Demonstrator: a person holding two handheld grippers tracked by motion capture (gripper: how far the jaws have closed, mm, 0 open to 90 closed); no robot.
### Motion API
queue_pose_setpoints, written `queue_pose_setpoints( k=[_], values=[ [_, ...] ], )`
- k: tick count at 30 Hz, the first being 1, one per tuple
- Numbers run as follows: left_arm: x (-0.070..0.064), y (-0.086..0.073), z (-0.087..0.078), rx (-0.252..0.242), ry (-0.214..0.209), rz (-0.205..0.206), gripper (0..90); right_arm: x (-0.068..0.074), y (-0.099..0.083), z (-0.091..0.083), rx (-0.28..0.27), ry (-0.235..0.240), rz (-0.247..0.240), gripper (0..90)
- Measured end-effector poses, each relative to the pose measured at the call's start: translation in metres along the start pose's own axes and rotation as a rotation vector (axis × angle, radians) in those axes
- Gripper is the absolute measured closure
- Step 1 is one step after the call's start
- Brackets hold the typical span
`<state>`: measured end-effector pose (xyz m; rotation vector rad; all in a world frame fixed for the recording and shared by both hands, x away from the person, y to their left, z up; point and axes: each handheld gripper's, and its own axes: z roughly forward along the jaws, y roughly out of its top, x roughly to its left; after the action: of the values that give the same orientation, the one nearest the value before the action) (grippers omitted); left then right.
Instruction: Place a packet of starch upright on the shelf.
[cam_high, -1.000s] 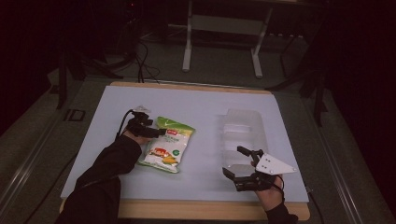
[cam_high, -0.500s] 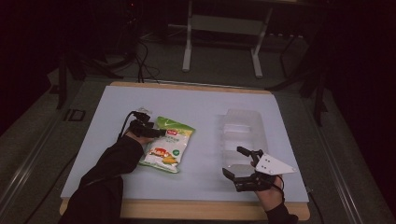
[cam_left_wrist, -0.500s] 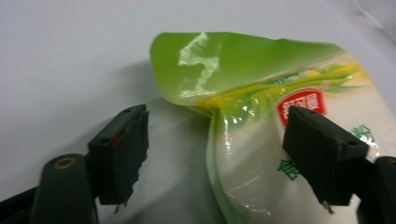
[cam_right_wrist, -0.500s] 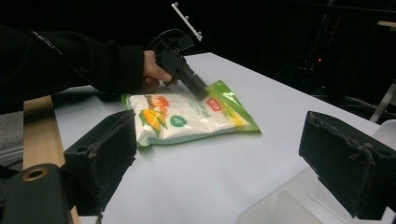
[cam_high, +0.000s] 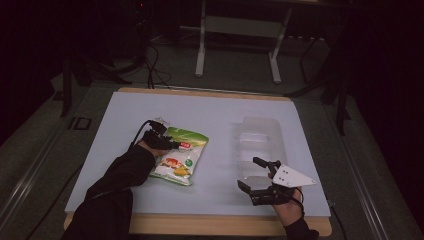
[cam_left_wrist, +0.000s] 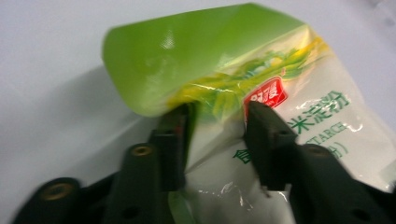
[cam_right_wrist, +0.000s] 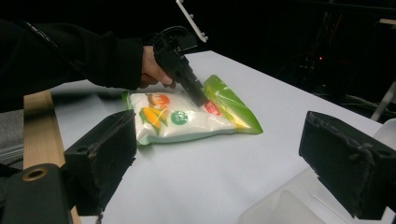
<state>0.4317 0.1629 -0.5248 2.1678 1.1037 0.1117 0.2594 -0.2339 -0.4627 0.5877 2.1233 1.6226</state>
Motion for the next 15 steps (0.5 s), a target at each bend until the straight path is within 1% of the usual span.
queue_pose_setpoints(
  k=[2,3,4,5,6,7,9,11,12,15],
  values=[
    [-0.0024,0.0013,0.0001,0.015,0.030,0.019,69.2,-0.0002,-0.0001,0.0002,0.001,0.002,0.003,11.0],
    [-0.0038,0.0012,0.0003,0.019,0.047,0.037,74.4,-0.0003,-0.0002,0.0003,0.002,0.002,0.005,11.0],
    [-0.0038,0.0012,0.0003,0.019,0.047,0.037,78.0,-0.0003,-0.0002,0.0003,0.002,0.002,0.005,11.0],
    [-0.0038,0.0012,0.0003,0.019,0.047,0.037,78.0,-0.0004,-0.0001,0.0004,0.001,0.001,0.003,11.0],
    [-0.0082,-0.0010,0.0004,0.003,0.066,0.062,80.9,-0.0003,0.0001,0.0000,-0.002,0.000,0.002,11.0],
    [-0.0091,-0.0014,-0.0004,-0.002,0.068,0.067,82.6,-0.0002,0.0003,-0.0004,-0.001,-0.001,0.000,11.0],
    [-0.0087,-0.0026,-0.0013,-0.016,0.064,0.069,84.2,-0.0003,0.0005,-0.0007,-0.002,-0.001,0.002,11.0],
    [-0.0087,-0.0026,-0.0013,-0.016,0.064,0.069,84.6,-0.0004,0.0004,-0.0008,-0.002,-0.002,0.003,11.0],
    [-0.0078,-0.0029,-0.0035,-0.036,0.052,0.059,85.1,-0.0006,0.0003,-0.0010,-0.003,-0.001,0.004,11.0],
    [-0.0108,0.0001,-0.0070,-0.051,0.056,0.077,85.6,-0.0012,0.0000,-0.0008,-0.005,-0.002,0.005,11.2]
  ],
)
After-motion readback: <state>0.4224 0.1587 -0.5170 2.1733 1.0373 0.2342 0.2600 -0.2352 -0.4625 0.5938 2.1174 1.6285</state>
